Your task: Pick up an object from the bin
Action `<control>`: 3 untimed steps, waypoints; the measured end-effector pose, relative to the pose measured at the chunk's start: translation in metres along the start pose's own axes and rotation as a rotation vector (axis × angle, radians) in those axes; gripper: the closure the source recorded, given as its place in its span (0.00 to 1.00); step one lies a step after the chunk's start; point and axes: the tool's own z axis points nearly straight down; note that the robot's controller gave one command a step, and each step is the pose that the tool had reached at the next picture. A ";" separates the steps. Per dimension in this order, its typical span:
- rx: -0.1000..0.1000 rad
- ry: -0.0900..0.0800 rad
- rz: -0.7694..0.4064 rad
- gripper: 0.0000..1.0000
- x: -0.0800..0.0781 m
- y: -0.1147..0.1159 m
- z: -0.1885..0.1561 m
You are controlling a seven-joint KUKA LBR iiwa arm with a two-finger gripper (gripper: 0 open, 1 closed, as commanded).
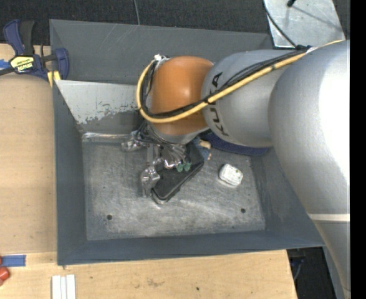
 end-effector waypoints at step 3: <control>0.013 -0.009 0.069 1.00 0.072 -0.017 -0.163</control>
Offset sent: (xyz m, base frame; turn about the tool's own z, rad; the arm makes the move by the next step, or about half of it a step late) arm -0.0565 -0.0480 0.0278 0.1806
